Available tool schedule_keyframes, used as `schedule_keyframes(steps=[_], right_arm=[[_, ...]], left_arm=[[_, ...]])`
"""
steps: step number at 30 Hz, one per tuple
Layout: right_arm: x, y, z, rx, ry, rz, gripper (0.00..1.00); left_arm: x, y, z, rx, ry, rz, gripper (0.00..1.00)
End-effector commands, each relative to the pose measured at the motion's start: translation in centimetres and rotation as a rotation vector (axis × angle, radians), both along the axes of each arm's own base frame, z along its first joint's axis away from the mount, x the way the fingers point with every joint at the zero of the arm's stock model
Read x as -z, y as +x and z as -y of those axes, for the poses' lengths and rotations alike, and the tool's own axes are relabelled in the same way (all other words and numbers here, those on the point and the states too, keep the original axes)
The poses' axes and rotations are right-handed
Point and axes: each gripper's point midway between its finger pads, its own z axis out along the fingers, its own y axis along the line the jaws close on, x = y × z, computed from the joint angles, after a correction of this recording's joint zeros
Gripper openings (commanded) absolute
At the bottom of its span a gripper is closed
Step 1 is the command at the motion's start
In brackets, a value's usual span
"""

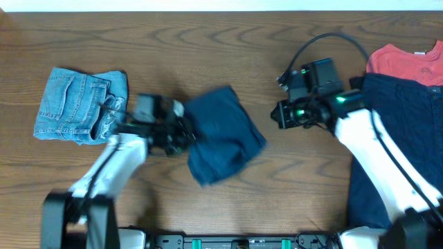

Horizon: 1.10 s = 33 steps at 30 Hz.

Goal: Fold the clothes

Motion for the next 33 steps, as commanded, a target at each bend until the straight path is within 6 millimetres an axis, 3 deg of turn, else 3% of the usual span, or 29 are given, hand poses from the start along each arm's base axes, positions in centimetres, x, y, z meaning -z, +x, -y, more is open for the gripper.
schedule_keyframes(steps=[1, 5, 7, 12, 17, 20, 26, 31, 32, 33], right_arm=[[-1.5, 0.1, 0.3, 0.021, 0.015, 0.035, 0.08], [-1.9, 0.0, 0.3, 0.037, 0.026, 0.034, 0.08], [-1.9, 0.0, 0.3, 0.038, 0.026, 0.033, 0.07], [-1.8, 0.0, 0.3, 0.038, 0.025, 0.032, 0.08], [-1.7, -0.2, 0.3, 0.038, 0.023, 0.025, 0.08], [-1.8, -0.2, 0.3, 0.041, 0.024, 0.024, 0.08], [-1.8, -0.2, 0.3, 0.069, 0.036, 0.007, 0.07], [-1.7, -0.2, 0.3, 0.074, 0.037, 0.001, 0.07], [-1.7, -0.2, 0.3, 0.074, 0.036, 0.001, 0.07], [-1.7, -0.2, 0.3, 0.074, 0.036, 0.0, 0.07]], left_arm=[[-8.3, 4.1, -2.5, -0.04, -0.026, 0.284, 0.06], [-13.8, 7.6, -7.4, -0.144, 0.021, 0.47, 0.06], [-15.4, 8.8, -10.2, -0.213, 0.067, 0.526, 0.06], [-16.1, 10.3, -17.8, -0.406, 0.197, 0.579, 0.06], [-14.2, 10.3, -25.0, -0.546, 0.268, 0.548, 0.06], [-12.1, 10.4, -27.9, -0.603, 0.272, 0.499, 0.06], [-6.5, 10.3, -30.8, -0.65, 0.26, 0.36, 0.06], [-1.9, 9.0, -33.5, -0.691, 0.349, 0.233, 0.06], [-1.2, 8.7, -33.9, -0.695, 0.364, 0.211, 0.07], [-0.6, 8.3, -34.2, -0.703, 0.373, 0.188, 0.14]])
